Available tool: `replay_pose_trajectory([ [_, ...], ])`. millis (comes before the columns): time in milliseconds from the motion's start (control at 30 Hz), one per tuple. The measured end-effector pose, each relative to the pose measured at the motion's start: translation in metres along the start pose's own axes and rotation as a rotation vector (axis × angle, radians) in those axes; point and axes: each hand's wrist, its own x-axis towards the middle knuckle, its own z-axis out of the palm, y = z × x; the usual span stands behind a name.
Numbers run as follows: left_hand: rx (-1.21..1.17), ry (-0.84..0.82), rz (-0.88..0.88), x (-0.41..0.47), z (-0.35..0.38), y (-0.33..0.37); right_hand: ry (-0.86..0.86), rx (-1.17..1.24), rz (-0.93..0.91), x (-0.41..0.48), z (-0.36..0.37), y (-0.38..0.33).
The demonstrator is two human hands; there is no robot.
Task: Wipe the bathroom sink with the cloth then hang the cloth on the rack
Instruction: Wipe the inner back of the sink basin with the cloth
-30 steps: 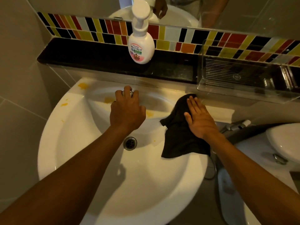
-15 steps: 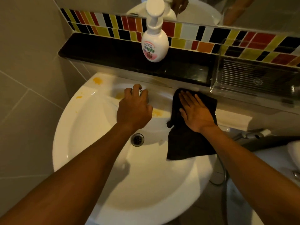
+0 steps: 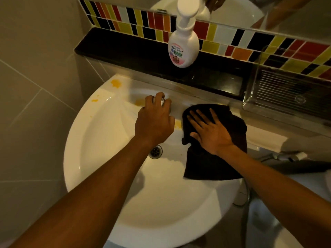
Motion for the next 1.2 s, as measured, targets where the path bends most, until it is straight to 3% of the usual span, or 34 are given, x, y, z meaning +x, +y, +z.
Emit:
replay_pose_trajectory([
  [133,0.007,0.011,0.012,0.001,0.001,0.000,0.002,0.023,0.003,0.019,-0.004,-0.018],
  [267,0.006,0.019,0.013,0.002,0.003,-0.001,0.076,0.208,0.021,0.035,-0.008,-0.034],
  [433,0.015,-0.003,0.000,0.003,0.003,-0.001,0.130,0.353,0.211,0.052,-0.016,-0.060],
  [500,0.025,-0.001,-0.005,0.003,0.002,-0.001,0.143,0.350,0.208,0.051,-0.012,-0.060],
  [667,-0.007,0.012,0.012,0.002,0.001,-0.002,0.097,0.192,0.004,0.026,-0.005,-0.013],
  [800,0.002,0.021,0.014,0.002,0.002,-0.002,0.053,0.057,0.160,0.010,0.001,-0.007],
  [867,0.007,0.026,0.012,0.002,0.002,-0.002,0.059,0.096,0.197,0.019,-0.002,-0.021],
  [1033,-0.009,0.028,0.015,0.002,0.001,0.000,0.020,0.156,0.035,0.063,-0.015,-0.034],
  [1200,0.022,0.007,0.008,0.003,0.002,0.000,0.039,0.204,0.071,0.059,-0.013,-0.039],
])
